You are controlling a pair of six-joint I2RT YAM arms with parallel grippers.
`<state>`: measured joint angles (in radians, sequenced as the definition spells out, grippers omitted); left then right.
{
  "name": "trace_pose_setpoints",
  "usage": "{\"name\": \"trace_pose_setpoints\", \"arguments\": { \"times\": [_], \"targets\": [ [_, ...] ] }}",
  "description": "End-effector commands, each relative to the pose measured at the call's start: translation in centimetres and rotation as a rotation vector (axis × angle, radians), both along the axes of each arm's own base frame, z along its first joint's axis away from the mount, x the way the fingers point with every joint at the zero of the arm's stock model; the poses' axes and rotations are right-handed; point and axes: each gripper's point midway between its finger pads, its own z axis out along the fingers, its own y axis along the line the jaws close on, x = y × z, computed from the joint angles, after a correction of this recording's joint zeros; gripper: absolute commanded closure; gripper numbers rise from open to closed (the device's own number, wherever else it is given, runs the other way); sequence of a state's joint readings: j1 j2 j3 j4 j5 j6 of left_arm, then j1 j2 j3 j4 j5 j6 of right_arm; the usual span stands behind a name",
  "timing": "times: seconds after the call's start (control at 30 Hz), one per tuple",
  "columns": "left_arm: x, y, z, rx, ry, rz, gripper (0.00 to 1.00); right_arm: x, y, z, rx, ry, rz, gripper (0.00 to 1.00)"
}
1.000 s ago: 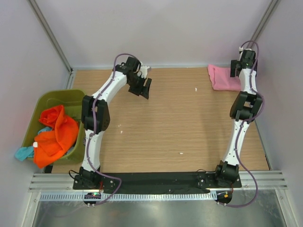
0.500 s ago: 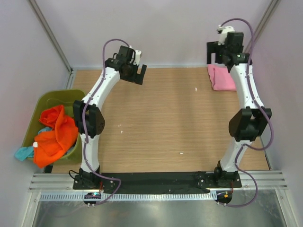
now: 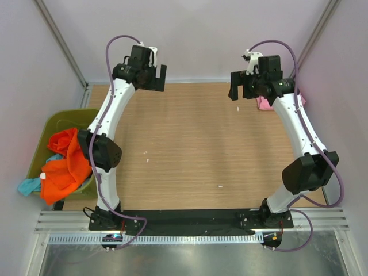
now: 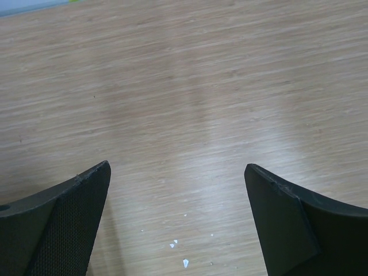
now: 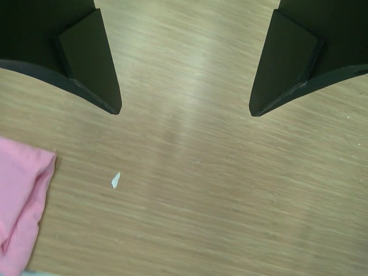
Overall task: Fold and stack the t-shirts
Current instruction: Neatly place the folded tshirt to the corner
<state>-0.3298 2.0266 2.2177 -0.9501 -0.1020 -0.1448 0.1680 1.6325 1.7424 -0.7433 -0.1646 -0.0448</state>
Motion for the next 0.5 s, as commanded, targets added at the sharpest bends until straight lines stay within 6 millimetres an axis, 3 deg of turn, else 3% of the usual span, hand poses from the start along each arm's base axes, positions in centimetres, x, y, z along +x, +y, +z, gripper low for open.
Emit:
{"name": "trace_pose_setpoints", "arguments": {
  "times": [0.0, 0.13, 0.17, 0.2, 0.23, 0.27, 0.37, 0.47],
  "targets": [
    [-2.3, 0.4, 4.0, 0.022, -0.033, -0.071, 0.01, -3.2, -0.7, 2.5, 0.041, 0.003, -0.071, 0.0],
    [-3.6, 1.4, 6.0, 0.181, -0.096, -0.081, 0.0, -5.5, -1.7, 3.8, 0.045, 0.049, -0.142, 0.0],
    [-3.7, 2.5, 6.4, 0.267, -0.117, -0.037, 0.01, -6.0, -1.9, 4.2, 0.048, 0.045, -0.147, 0.0],
    [-3.8, 2.7, 6.2, 0.315, -0.121, -0.037, 0.01, -6.3, -1.9, 4.6, 0.057, 0.03, -0.15, 0.0],
    [-4.4, 2.8, 6.7, 0.323, -0.134, -0.033, 0.0, -6.6, -2.0, 4.4, 0.062, 0.031, -0.158, 0.0],
    [-4.7, 3.0, 6.7, 0.324, -0.132, -0.024, 0.0, -7.4, -2.1, 5.6, 0.08, -0.007, -0.164, 0.0],
    [-5.7, 3.3, 6.6, 0.285, -0.114, 0.016, 0.0, -8.7, -1.9, 6.5, 0.095, -0.053, -0.123, 0.0],
    [-6.2, 2.6, 6.4, 0.27, -0.096, -0.007, 0.0, -9.5, -1.9, 5.0, 0.055, -0.03, -0.075, 0.0]
  ]
}}
